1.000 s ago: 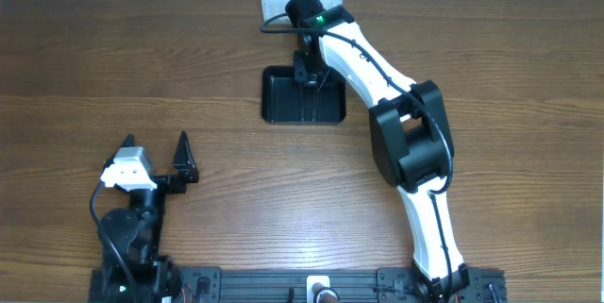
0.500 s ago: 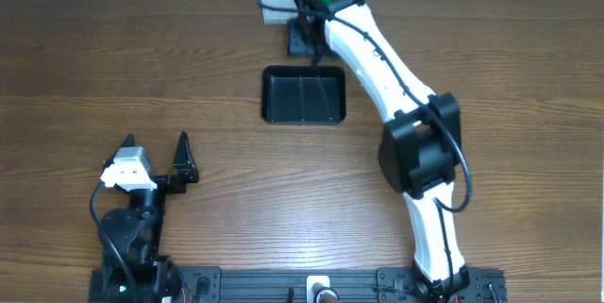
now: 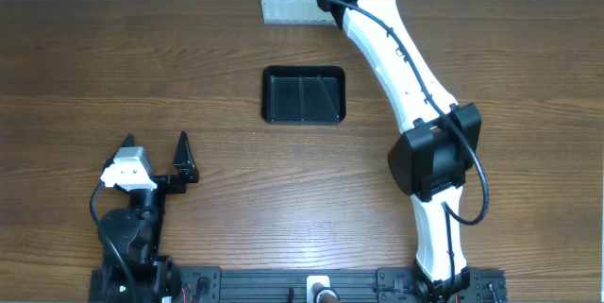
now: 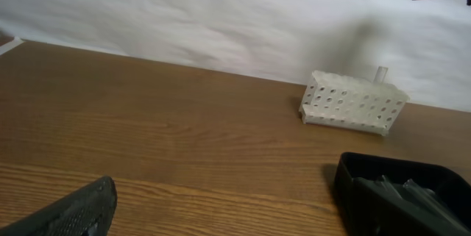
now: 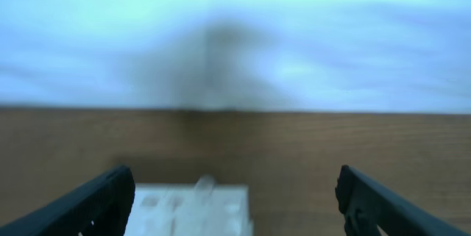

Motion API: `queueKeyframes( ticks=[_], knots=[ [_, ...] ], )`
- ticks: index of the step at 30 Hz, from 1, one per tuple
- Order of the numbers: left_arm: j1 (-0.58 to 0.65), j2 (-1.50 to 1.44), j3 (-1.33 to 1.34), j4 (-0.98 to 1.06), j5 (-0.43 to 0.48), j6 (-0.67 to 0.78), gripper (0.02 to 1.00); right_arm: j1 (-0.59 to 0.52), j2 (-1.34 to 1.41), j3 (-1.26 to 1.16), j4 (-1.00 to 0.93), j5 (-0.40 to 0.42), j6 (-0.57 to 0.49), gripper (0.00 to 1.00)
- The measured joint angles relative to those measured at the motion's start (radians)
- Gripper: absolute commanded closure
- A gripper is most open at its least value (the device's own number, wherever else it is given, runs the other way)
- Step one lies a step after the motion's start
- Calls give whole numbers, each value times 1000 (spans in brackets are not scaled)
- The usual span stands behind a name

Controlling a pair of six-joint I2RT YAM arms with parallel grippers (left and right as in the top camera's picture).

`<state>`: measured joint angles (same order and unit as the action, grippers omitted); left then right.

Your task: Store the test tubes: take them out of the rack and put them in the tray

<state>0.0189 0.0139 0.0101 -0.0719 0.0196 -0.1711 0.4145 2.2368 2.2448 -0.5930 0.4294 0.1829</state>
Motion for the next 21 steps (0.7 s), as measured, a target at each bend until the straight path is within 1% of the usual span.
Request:
queueKeyframes(
  ticks=[5, 11, 21],
  knots=[
    [0, 0, 0, 0, 0, 0, 20, -28, 62, 0, 78, 26, -10, 106],
    [0, 0, 0, 0, 0, 0, 20, -31, 163, -1, 116, 29, -12, 95],
    [0, 0, 0, 0, 0, 0, 20, -16, 214, -5, 183, -35, -24, 137]
  ],
)
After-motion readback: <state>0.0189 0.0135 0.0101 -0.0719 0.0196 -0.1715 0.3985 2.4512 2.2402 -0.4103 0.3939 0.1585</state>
